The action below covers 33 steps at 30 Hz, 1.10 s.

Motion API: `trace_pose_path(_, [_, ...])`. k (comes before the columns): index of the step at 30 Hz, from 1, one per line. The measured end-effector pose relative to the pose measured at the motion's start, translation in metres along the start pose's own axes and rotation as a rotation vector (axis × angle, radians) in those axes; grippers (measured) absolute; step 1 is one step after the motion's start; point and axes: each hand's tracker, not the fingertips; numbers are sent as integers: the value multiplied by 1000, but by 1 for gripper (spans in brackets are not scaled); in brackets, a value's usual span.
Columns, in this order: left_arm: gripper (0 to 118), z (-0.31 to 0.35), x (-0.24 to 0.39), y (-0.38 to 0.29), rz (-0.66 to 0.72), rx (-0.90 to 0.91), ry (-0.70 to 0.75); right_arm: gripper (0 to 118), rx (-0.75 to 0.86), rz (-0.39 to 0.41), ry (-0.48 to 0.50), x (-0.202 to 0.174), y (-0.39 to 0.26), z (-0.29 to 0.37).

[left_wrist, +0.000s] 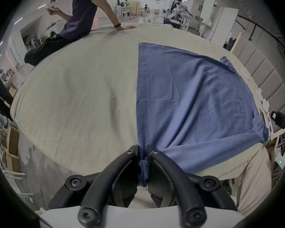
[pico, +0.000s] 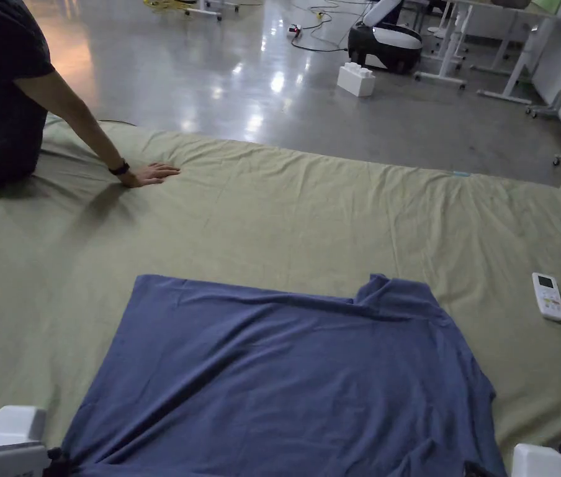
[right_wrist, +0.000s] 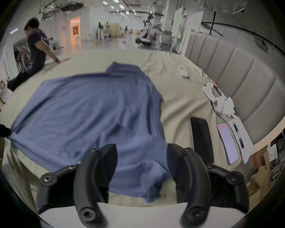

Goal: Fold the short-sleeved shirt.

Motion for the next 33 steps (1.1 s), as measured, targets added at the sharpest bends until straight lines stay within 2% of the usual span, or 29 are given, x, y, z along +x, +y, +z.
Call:
trace_pose_path(4, [10, -4, -1, -3, 9, -2, 5, 72, -111, 30, -50, 7, -22, -15])
trace_pose_path(7, [10, -4, 1, -3, 9, -3, 6, 70, -213, -8, -9, 10, -35, -32])
trace_pose_path(9, [10, -3, 1, -3, 5, -1, 8, 58, -246, -14, 9, 8, -43, -45])
trace_pose_path(11, [10, -3, 2, -2, 6, -1, 8, 31, -246, -25, 12, 5, -47, -49])
trace_pose_path(12, [10, -2, 3, -2, 5, 0, 6, 31, -230, -37, 36, 4, -48, -48])
trace_pose_path(14, [10, 0, 4, -2, 8, 1, 5, 18, -227, -23, 50, -1, -44, -45])
trace_pose_path(16, [10, 2, 6, 0, 11, 4, 3, 9, -230, 30, 43, -5, -41, -41])
trace_pose_path(25, [10, 8, 8, -8, 16, 20, -26, 7, -235, 113, -18, 0, -34, -25])
trace_pose_path(33, [10, 21, 12, -7, 33, 86, -41, 7, -171, 58, -18, 10, -25, -4])
